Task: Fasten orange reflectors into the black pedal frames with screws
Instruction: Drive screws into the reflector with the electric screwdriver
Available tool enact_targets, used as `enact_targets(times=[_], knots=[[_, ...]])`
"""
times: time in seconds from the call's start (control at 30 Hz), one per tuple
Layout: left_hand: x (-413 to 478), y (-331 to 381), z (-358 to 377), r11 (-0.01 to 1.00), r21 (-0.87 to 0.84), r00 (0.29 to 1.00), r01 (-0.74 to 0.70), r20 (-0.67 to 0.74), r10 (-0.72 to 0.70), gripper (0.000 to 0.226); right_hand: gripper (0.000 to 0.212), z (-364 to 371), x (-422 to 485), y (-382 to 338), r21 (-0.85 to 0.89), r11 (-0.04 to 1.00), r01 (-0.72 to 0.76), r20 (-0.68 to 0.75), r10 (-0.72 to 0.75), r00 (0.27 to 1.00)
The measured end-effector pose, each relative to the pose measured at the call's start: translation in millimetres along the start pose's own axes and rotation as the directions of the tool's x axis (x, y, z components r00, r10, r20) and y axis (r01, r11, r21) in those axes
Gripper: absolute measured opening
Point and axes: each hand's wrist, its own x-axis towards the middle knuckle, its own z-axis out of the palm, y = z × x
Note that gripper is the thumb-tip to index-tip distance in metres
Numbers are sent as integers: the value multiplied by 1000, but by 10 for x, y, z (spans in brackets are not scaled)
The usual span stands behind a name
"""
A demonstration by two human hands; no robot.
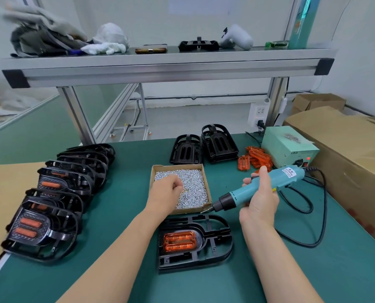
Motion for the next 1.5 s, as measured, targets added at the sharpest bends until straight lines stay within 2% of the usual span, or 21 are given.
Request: enact_targets(times=[0.07,0.13,0.23,0.33,0.47,0.6,0.7,1.03,1.17,1.27,1.37,1.5], knots=[[-91,64,-65,952,-283,993,120,13,-121,12,20,21,-43,-45,10,1000,10,-8,-10,1000],[-247,150,-138,788,-566,969,245,127,-210,10,24,42,-82,-93,30,999,17,-20,-16,1000],[-512,228,-191,577,-736,934,355,258,-245,9,27,65,-150,-173,86,996,10,-25,-8,1000],[-753,267,-186,363,-821,896,442,384,-222,4,23,122,-231,-242,169,986,-5,-4,5,1000],[-936,294,-165,96,-844,843,528,506,-184,12,20,237,-335,-276,184,983,5,21,-9,1000],[-975,339,-171,-30,-832,819,554,551,-160,15,23,299,-409,-257,174,985,14,32,-20,999],[-978,350,-175,-79,-830,813,553,558,-166,19,23,311,-444,-245,177,984,17,44,-26,999],[-988,337,-159,-139,-822,800,552,569,-191,17,20,285,-463,-244,173,984,50,36,-57,998],[-1006,334,-152,-101,-837,811,538,546,-207,15,20,261,-458,-240,165,985,51,30,-56,998],[-1026,341,-106,2,-877,848,480,463,-256,15,21,255,-462,-224,154,987,52,24,-57,998],[-1077,378,-49,161,-926,911,343,285,-299,19,21,264,-460,-213,142,988,56,10,-58,998],[-1181,441,43,478,-872,970,107,-13,-241,26,19,247,-409,-208,125,992,25,-17,-23,1000]])
